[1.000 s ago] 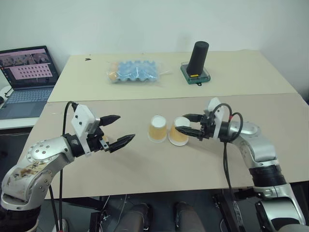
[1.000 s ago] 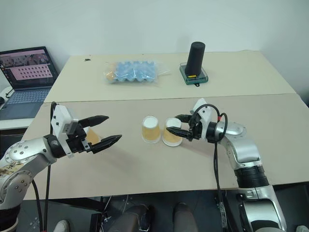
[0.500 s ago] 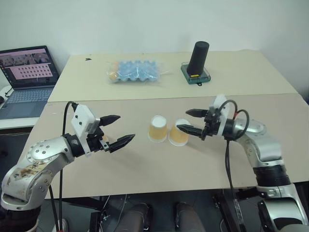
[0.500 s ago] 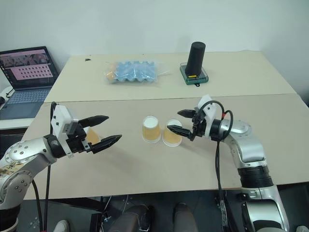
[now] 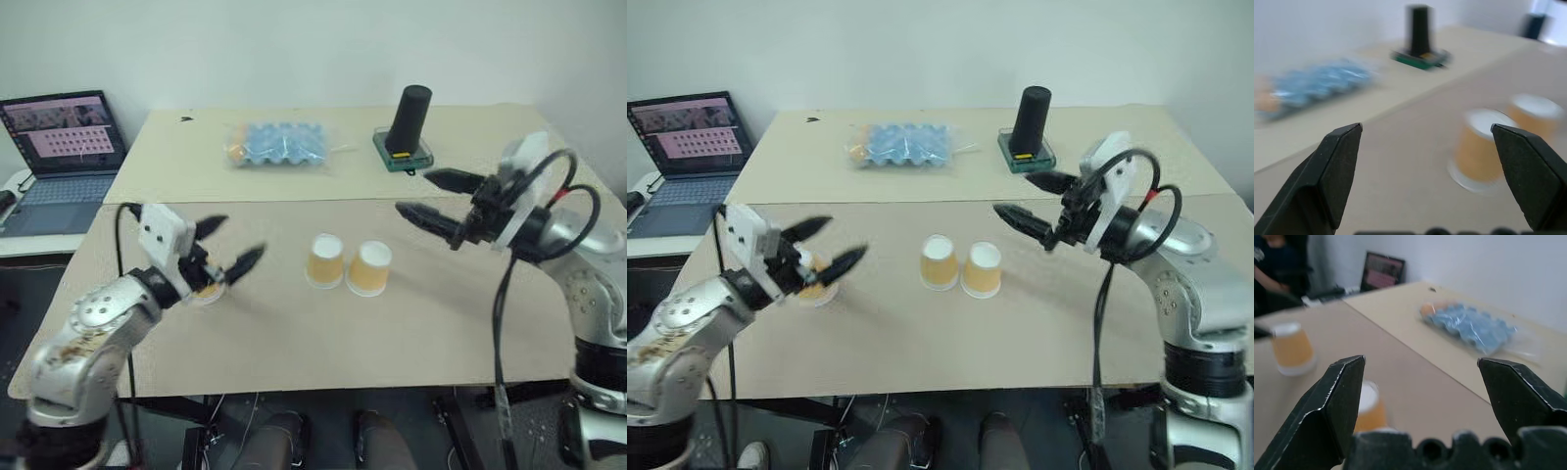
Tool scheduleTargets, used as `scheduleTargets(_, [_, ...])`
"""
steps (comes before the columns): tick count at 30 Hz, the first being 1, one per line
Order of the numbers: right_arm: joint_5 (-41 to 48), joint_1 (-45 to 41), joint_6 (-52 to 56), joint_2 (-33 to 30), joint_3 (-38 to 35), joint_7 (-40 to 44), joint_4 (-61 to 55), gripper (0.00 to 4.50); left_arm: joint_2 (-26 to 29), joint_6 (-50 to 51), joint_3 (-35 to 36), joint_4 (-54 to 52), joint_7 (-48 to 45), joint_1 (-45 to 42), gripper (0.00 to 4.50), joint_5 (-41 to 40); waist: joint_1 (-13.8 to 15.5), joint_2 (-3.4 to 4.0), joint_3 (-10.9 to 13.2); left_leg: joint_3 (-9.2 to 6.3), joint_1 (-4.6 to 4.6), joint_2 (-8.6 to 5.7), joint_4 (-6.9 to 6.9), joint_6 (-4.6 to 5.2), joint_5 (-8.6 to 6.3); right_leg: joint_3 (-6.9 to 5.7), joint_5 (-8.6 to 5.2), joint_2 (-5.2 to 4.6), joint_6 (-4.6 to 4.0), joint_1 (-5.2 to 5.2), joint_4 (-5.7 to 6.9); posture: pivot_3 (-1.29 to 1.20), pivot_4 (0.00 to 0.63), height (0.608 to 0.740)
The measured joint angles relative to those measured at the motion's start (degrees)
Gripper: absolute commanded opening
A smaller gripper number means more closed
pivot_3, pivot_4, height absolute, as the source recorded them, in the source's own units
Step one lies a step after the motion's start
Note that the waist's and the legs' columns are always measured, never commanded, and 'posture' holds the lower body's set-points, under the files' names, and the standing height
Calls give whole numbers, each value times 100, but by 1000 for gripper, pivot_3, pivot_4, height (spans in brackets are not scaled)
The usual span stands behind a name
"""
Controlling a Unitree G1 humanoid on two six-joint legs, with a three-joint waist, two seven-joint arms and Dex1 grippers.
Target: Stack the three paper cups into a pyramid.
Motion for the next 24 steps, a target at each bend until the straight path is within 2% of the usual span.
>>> scheduleTargets(2, [-66, 151, 0, 1, 31, -71, -50, 4330, -501, -41, 78, -212, 740, -35, 4500, 375, -8, 0, 0, 25, 0, -2, 0, 0, 0, 22, 3, 1, 5, -6, 5, 0, 150, 740])
scheduleTargets(4, [-92, 154, 2, 0, 28, -148, -148, 4330, -606, -79, 59, -420, 1137, 75, 4500, 711, -40, -1, -1, 31, 4, 1, 0, 2, -1, 29, 4, 7, 8, -5, 4, 0, 150, 740])
scheduleTargets(6, [-43, 154, 45, 3, 17, -224, -382, 4330, -866, -196, -107, -982, 1687, 773, 4500, 1407, -94, -2, -1, 44, 8, 6, -3, 13, -9, 40, 3, 6, 9, -1, 0, 0, 150, 740])
scheduleTargets(8, [-22, 153, 62, 3, -3, -277, -413, 4330, -1092, -187, -342, -1194, 1955, 1257, 4500, 1746, -74, -5, 0, 43, 8, 4, -2, 15, -9, 34, 3, 25, 11, -1, 3, 0, 150, 740])
scheduleTargets(13, [209, 127, 111, 3, -142, -253, -372, 4330, -1399, -195, -398, -1356, 2127, 2032, 4500, 2133, 27, -6, -1, 44, 22, 5, 2, 14, -9, 30, 3, 23, 15, 20, -4, 0, 150, 740])
scheduleTargets(15, [611, 269, 151, -137, -378, 105, -460, 4330, -1457, -250, -368, -1310, 2080, 2273, 4500, 2172, 55, -8, 0, 43, 13, 6, 3, 16, -10, 25, 2, 22, 18, 13, -5, 0, 150, 740])
scheduleTargets(19, [1212, 663, 199, -524, -617, 850, -805, 4330, -1484, -396, -213, -1100, 1914, 2266, 4500, 2180, 94, -10, -1, 43, 11, 9, 3, 22, -14, 18, 1, 18, 19, 12, -7, 0, 150, 740])
scheduleTargets(24, [1231, 1032, 76, -826, -592, 1502, -610, 4330, -1749, -480, -157, -768, 1663, 2147, 4500, 1883, 64, -14, -3, 52, 13, 9, 10, 25, -16, 21, 1, 12, 23, 16, -7, 0, 150, 740])
